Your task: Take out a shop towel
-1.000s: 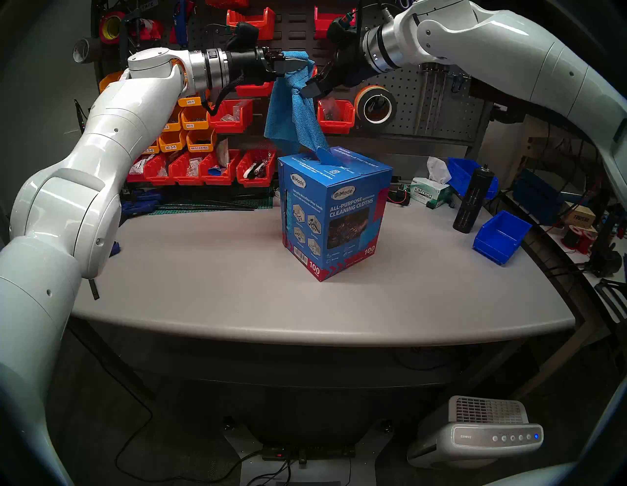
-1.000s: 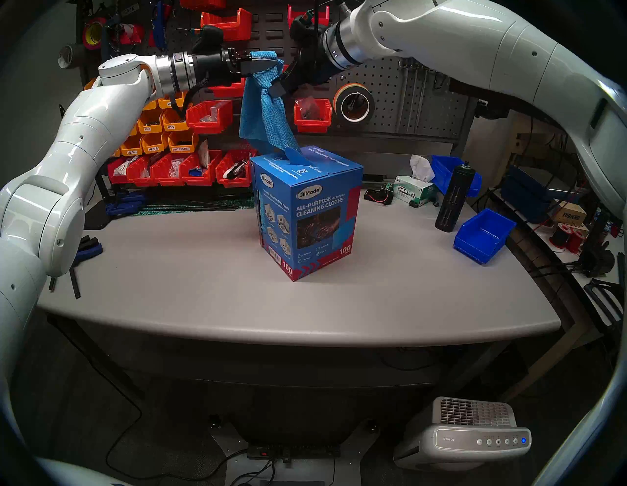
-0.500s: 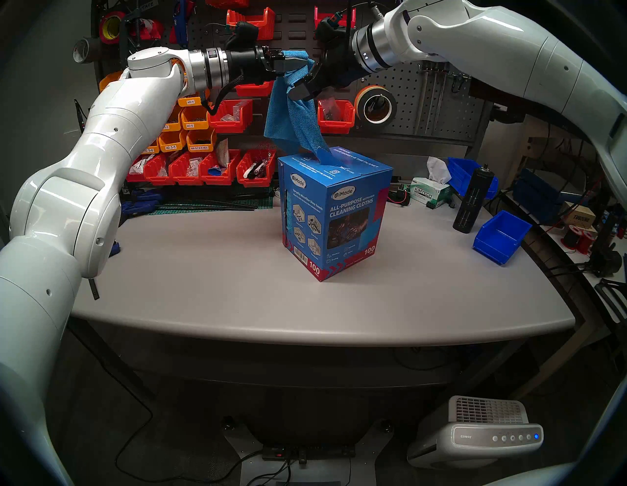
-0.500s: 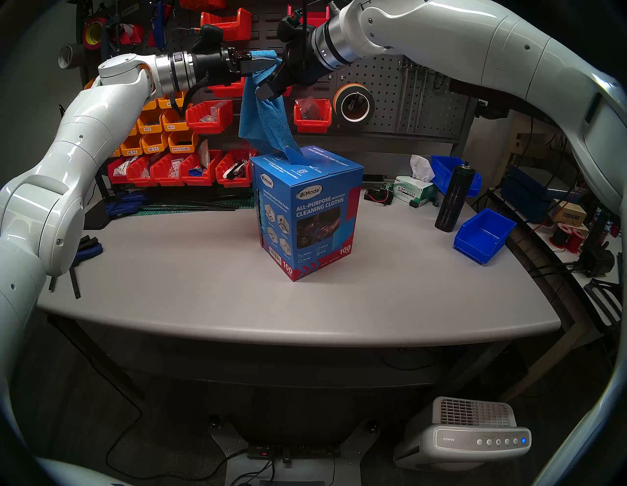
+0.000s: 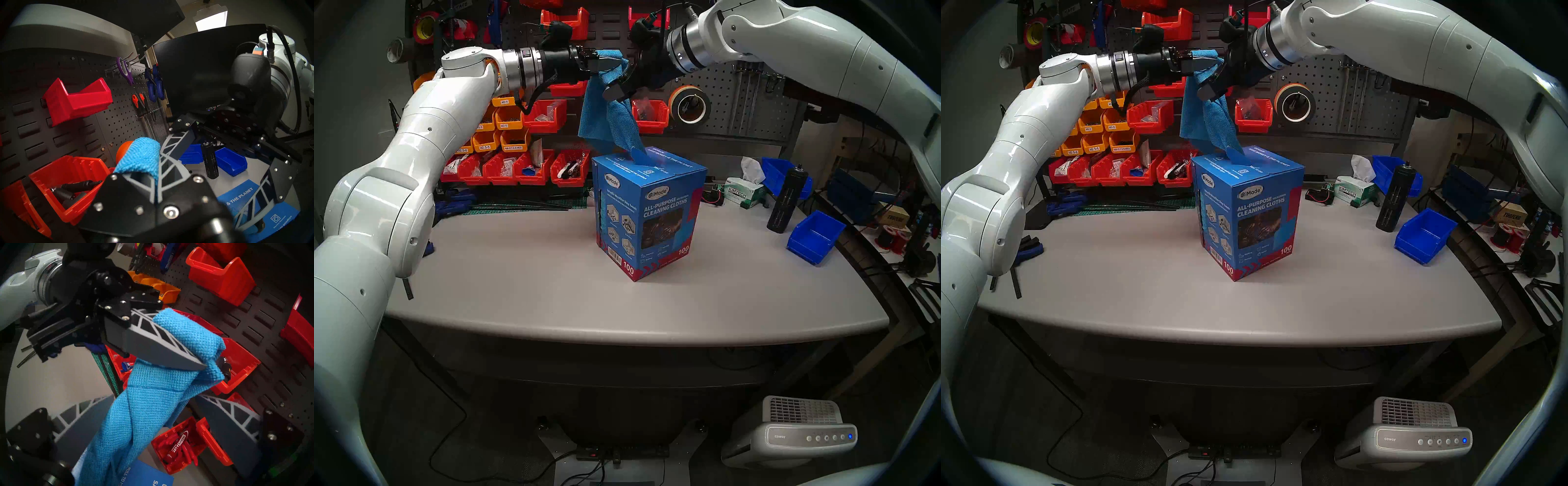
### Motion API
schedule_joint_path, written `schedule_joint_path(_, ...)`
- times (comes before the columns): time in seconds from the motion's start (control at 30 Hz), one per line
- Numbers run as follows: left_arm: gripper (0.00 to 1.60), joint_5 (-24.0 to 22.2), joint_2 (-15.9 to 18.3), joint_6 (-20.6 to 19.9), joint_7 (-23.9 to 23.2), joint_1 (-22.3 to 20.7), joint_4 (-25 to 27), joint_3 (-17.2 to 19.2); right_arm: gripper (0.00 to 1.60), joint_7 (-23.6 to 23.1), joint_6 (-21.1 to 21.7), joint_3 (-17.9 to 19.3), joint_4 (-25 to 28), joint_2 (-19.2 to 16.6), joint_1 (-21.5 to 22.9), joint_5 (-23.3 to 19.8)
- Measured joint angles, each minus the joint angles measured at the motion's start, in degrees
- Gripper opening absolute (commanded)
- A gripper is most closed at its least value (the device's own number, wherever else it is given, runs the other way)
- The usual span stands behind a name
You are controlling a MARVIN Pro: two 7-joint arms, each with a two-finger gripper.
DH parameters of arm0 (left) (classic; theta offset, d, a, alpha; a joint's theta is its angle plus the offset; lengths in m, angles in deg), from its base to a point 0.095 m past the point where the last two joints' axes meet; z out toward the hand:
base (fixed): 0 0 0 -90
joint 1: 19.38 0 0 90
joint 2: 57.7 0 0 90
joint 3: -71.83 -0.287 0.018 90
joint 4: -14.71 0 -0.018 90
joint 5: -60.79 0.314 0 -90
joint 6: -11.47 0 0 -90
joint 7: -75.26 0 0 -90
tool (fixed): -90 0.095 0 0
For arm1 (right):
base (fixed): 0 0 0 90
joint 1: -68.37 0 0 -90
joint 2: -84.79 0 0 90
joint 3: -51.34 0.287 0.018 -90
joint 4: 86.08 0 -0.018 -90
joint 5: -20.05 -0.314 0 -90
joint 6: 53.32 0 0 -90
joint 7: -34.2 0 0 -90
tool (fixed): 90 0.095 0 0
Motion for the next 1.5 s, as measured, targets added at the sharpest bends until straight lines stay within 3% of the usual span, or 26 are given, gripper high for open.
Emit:
schedule_joint_path(0.03, 0.00, 0.0, 0.0, 0.0, 0.0, 0.0, 0.0, 0.0, 0.00, 0.0, 0.0, 0.0, 0.0, -0.1, 0.0, 0.0)
schedule_joint_path(1.5, 0.00, 0.3, -0.5, 0.0, -0.6, 0.1, 0.0, -0.1, 0.00, 1.0, 0.3, -0.3, 4.5, -5.2, 1.2, 2.3)
